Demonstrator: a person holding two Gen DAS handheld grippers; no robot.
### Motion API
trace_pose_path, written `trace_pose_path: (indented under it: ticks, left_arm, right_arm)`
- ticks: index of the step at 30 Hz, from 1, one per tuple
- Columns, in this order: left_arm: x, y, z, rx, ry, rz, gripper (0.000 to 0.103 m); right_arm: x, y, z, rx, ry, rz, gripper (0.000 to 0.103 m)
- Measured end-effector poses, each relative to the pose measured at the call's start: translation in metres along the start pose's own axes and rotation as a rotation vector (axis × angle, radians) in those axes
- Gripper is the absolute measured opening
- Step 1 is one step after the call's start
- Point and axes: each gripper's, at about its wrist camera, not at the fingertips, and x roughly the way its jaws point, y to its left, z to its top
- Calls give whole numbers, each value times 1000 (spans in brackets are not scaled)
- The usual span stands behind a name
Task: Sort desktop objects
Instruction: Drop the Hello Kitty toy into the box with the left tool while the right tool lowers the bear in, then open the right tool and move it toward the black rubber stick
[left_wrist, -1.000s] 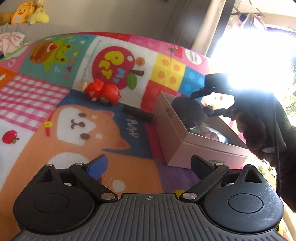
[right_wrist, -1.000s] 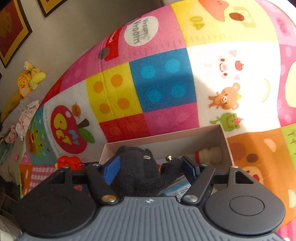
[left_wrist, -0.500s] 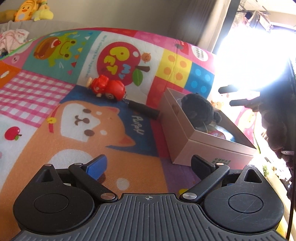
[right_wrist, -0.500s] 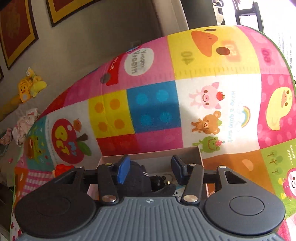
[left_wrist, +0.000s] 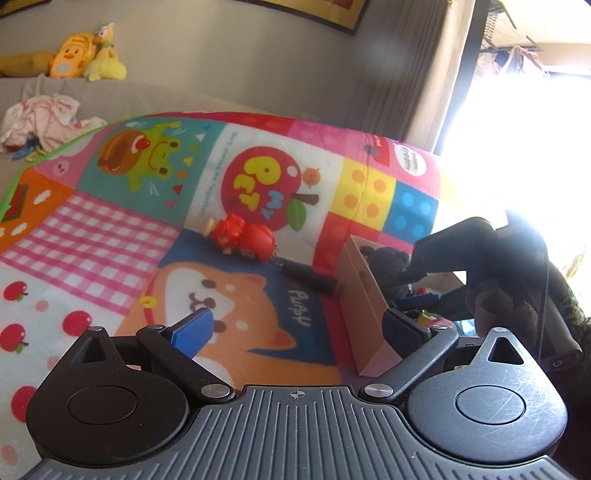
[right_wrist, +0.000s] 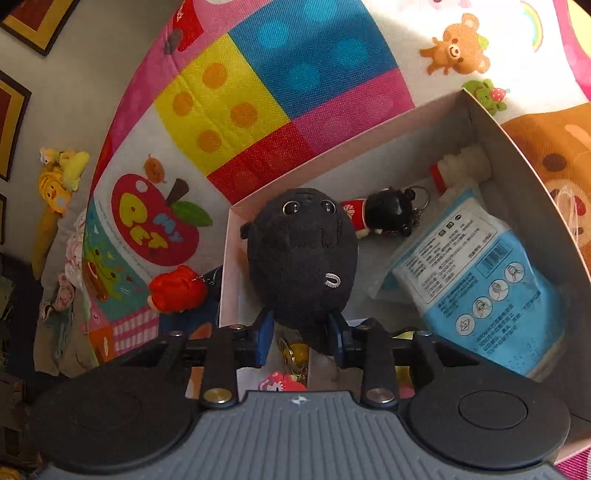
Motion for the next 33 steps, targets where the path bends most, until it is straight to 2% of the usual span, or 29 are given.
trace_pose_path:
  ticks: [5,8,10,13,16,19,22,24,30,33]
  left_arm:
    - [-2,9,-7,-5,12,26,101]
    - [1,14,-8,-11,9,58,102]
    - [6,17,-11,-8,19,85,102]
    - [11,19,-15,11,23,146,102]
    - [12,23,-18,9,27,163,103]
    - [15,26,-20,-2,54,156,103]
    - [15,25,-22,7,64,138,103]
    - [16,23,-23,12,79,127,103]
    - [17,26,-24,-8,109,103,103]
    - [17,27,-24,-15,114,95,103]
  right_arm:
    - [-41,2,8,-110,-172,-120,31]
    - [-57,13,16,-144,-205,-130,31]
    - [-61,30,13,-212,-214,-141,33]
    - [-50,68,1,-369,-170,-132,44]
    - [-16,111,-15,-499,-57,-128,55]
    - [30,147,-22,-605,29,-177,56]
    - [76,169,-25,-785,20,-302,55]
    - [99,174,-27,-873,48,-347,55]
    - [135,174,-19,-829,222,-314,56]
    - [131,171,-19,-831,221,-310,54]
